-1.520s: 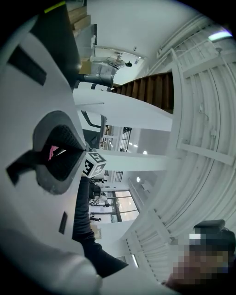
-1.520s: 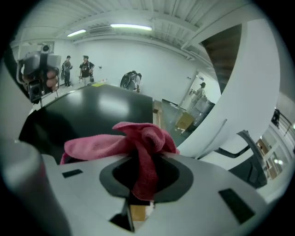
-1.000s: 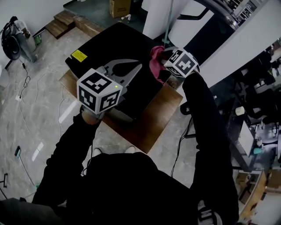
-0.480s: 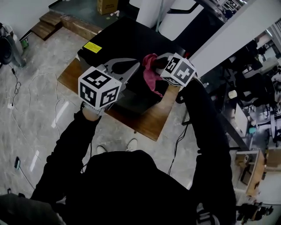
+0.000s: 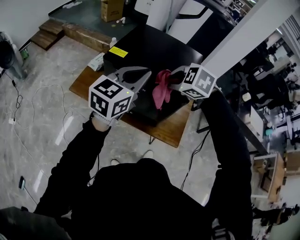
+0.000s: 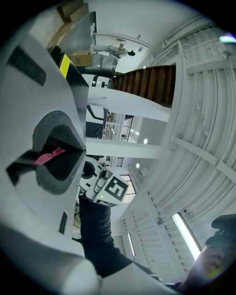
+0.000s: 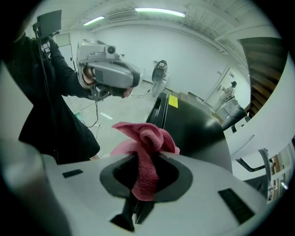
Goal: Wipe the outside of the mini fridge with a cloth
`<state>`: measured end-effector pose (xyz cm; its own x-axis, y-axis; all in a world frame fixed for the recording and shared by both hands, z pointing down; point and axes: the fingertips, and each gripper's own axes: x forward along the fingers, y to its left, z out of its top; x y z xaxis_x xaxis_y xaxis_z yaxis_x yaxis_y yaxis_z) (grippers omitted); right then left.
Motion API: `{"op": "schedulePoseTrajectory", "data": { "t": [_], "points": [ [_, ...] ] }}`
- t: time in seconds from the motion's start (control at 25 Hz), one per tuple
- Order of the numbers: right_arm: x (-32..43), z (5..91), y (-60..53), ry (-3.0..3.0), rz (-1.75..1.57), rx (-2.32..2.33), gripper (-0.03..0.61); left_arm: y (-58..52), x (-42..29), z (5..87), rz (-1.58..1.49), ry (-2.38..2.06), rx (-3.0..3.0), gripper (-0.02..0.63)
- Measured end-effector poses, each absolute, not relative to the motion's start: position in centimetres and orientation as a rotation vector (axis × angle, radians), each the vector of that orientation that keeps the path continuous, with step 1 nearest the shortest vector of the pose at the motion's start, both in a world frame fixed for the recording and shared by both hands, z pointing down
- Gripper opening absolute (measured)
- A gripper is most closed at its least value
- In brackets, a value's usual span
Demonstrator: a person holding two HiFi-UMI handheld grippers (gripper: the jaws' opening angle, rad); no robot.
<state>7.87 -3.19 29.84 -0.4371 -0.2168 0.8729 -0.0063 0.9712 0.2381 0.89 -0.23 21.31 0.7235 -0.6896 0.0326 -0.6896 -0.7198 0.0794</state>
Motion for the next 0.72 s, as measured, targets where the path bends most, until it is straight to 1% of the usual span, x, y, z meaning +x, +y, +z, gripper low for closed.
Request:
{"op": "schedulePoseTrajectory", "data": {
  "t": [0.2,0.4,0.56,0.72],
  "points": [
    [2.4,23.5,-2.4,-2.078,-0.309,0.199,0.07,0.4,-4.1,19.7,-0.012,-1.223,2.844,0.006],
    [-1.6,17.4,-4.6,-2.132,-0.335,0.259,0.071,-1.6,-6.6,17.7,-0.027,-1.32,2.856,0.006],
    [-3.9,15.4,-9.2,-2.095,-0.33,0.322,0.071,-4.3,-8.1,16.3,-0.021,-1.387,2.858,0.006],
    [-5.5,15.4,-14.8,-2.016,-0.31,0.37,0.072,-7.0,-9.6,15.8,0.015,-1.416,2.859,0.006]
  ]
}}
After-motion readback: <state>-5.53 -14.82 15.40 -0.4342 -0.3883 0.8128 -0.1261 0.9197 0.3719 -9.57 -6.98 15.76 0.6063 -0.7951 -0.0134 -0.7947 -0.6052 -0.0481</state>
